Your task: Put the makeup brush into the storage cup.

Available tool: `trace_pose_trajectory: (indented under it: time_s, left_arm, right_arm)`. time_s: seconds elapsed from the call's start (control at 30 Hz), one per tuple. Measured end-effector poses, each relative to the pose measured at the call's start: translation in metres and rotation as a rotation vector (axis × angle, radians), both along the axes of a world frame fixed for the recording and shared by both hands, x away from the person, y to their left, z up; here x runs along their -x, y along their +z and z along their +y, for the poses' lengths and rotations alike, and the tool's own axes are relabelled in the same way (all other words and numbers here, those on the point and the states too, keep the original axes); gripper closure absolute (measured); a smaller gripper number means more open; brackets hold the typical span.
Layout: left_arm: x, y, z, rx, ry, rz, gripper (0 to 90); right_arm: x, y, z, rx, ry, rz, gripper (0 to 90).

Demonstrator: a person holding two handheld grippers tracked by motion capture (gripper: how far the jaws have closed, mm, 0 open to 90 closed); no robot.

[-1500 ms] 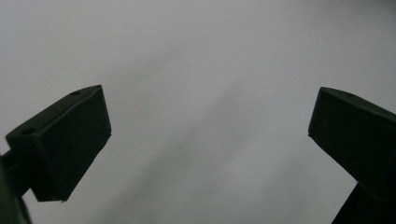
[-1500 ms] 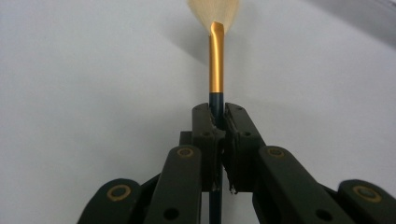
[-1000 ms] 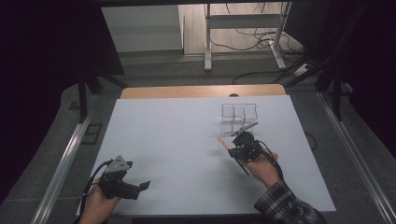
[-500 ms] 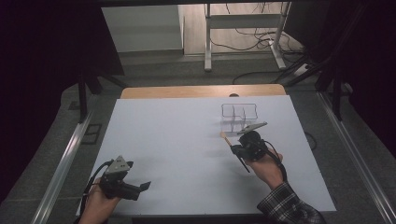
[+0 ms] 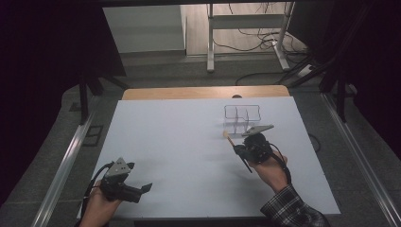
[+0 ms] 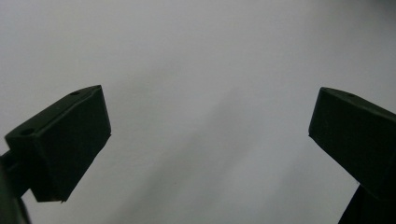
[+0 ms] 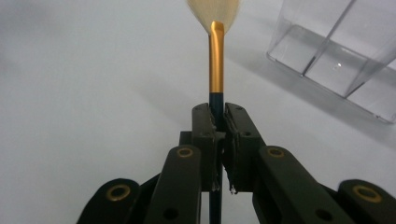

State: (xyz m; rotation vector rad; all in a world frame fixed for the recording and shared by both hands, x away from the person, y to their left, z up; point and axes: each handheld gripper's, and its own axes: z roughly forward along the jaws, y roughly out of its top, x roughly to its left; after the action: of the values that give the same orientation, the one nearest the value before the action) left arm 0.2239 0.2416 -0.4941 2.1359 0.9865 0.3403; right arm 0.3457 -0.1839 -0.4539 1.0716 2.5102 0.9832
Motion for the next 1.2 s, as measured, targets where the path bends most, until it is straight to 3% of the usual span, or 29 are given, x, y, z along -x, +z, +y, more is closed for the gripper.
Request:
trace_pose_trajectory:
  time_s: [0.27,0.47,0.63,0.77,1.2]
  left_arm:
    - [0.0,0.0,0.0,0.006,-0.005,-0.018,0.0]
    - [-0.001,-0.002,0.0,-0.004,-0.012,-0.007,0.0]
    - [-0.001,-0.001,0.002,0.034,0.0,-0.006,0.0]
    - [-0.002,0.0,0.005,0.071,0.0,-0.004,0.0]
    - [-0.001,0.0,0.004,0.072,-0.009,-0.021,0.0]
  right_arm:
    - [0.004,0.004,0.001,-0.015,0.017,-0.067,83.7]
    - [0.004,0.007,-0.003,-0.037,0.002,-0.105,83.7]
    - [0.004,0.009,-0.006,-0.054,-0.019,-0.132,83.6]
    - [0.004,0.009,-0.008,-0.064,-0.033,-0.141,83.6]
    - [0.003,0.015,-0.011,-0.12,-0.054,-0.184,83.7]
